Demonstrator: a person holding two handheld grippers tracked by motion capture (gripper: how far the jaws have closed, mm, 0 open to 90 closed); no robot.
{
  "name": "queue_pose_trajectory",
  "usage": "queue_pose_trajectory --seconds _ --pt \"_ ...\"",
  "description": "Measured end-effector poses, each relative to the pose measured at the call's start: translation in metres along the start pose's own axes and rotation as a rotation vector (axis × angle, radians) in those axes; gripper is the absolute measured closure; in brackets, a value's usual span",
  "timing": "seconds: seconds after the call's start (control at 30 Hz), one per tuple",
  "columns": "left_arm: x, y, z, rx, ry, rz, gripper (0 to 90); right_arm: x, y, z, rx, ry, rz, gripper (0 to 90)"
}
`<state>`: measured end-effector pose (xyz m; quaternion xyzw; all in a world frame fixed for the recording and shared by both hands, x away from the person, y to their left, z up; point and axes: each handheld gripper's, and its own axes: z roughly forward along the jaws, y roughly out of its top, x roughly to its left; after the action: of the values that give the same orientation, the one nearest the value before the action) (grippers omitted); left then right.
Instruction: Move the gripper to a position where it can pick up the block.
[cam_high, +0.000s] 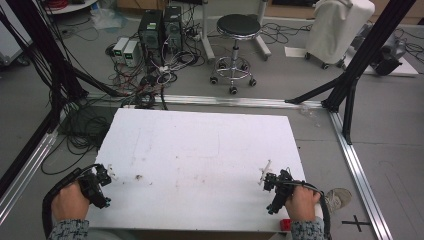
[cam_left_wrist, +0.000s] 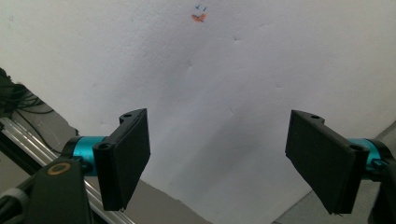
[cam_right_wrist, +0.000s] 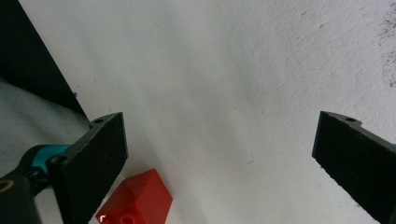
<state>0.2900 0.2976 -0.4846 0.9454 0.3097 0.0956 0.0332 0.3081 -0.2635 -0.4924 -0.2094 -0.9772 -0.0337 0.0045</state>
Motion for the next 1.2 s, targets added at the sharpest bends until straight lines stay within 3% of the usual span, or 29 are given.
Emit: queue_pose_trajectory --seconds 0.27,0.5,0.97,1.1,1.2 --pt "0.0 -0.001 -0.001 -0.021 -0.036 -0.031 22.3 -0.001 -0.002 -0.002 -0.002 -0.004 0.009 2.6" --pt "0.001 -0.002 -0.002 -0.027 -0.054 -0.025 22.3 -0.001 -0.003 -0.004 -0.012 -0.006 0.012 2.6" --pt "0.0 0.001 -0.002 -0.012 -0.077 -0.019 22.3 -0.002 -0.007 -0.009 -0.025 -0.014 0.018 2.6" --pt "0.0 0.001 -0.001 -0.012 -0.092 -0.037 22.3 -0.002 -0.01 -0.013 -0.036 -0.021 0.025 2.6" --pt "0.0 0.002 0.0 0.022 -0.096 -0.024 22.3 -0.002 -0.015 -0.017 -0.043 -0.017 0.022 2.6"
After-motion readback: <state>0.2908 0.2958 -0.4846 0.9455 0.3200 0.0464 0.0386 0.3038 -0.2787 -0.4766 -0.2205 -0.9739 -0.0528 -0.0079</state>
